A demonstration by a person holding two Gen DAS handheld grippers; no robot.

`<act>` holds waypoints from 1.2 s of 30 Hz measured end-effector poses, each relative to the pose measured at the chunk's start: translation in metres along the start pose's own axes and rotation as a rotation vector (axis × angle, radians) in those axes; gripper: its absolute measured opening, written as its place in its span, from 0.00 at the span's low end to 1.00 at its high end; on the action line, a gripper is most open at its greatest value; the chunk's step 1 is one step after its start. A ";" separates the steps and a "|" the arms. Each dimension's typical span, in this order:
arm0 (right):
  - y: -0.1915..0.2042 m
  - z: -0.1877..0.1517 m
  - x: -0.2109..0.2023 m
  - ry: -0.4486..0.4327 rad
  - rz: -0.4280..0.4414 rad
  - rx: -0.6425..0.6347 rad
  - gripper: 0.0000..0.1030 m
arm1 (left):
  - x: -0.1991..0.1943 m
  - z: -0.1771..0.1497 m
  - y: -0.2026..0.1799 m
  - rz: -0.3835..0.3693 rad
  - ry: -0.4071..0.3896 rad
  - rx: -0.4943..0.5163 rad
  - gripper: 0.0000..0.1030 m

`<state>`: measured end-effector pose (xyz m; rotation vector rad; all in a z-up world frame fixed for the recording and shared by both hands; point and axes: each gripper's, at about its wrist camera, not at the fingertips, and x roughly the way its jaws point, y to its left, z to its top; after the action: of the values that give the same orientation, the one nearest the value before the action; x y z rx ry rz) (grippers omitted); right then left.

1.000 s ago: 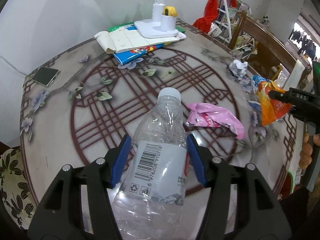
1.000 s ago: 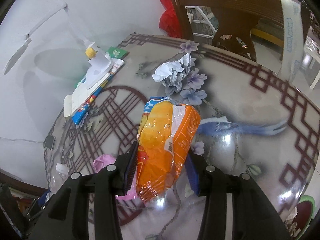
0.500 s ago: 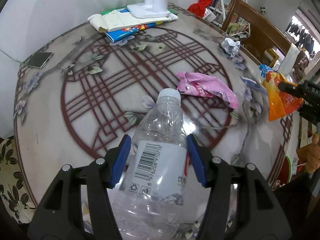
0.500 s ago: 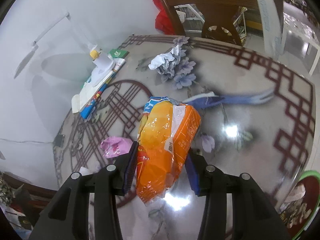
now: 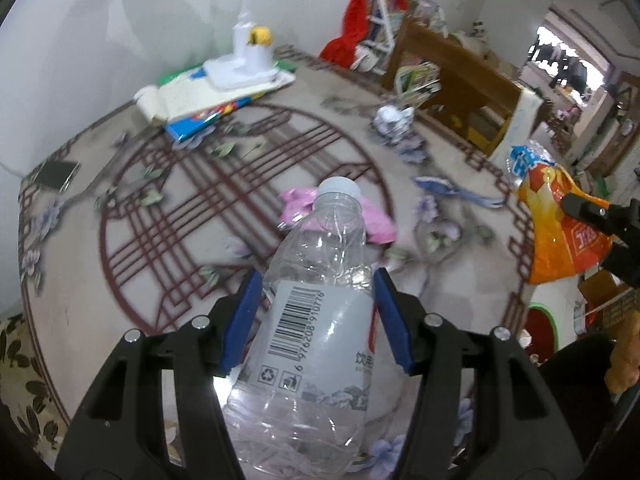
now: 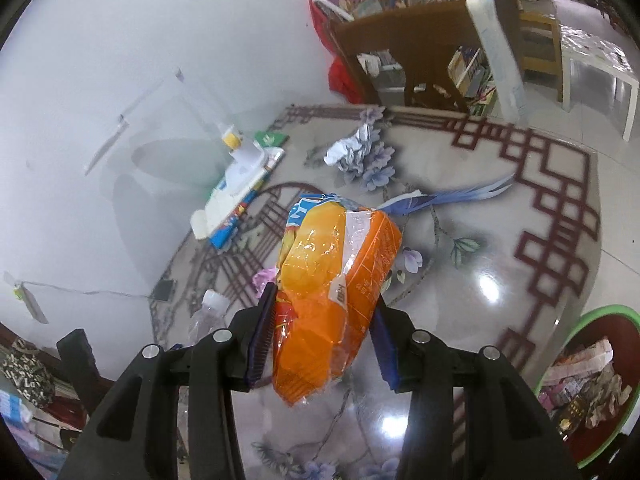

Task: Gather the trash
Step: 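Carry the water bottle and orange snack bag over the red bin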

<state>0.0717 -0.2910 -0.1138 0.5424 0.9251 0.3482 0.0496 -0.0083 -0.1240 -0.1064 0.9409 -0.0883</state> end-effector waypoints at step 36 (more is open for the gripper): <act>-0.102 -0.064 -0.158 -0.227 -0.118 0.238 0.42 | -0.060 0.004 -0.167 -0.311 -0.102 0.259 0.54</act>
<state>-0.0640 -0.4354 -0.1000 0.7263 0.7782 0.0669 0.0131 -0.1665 -0.0520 -0.0164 0.7979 -0.4859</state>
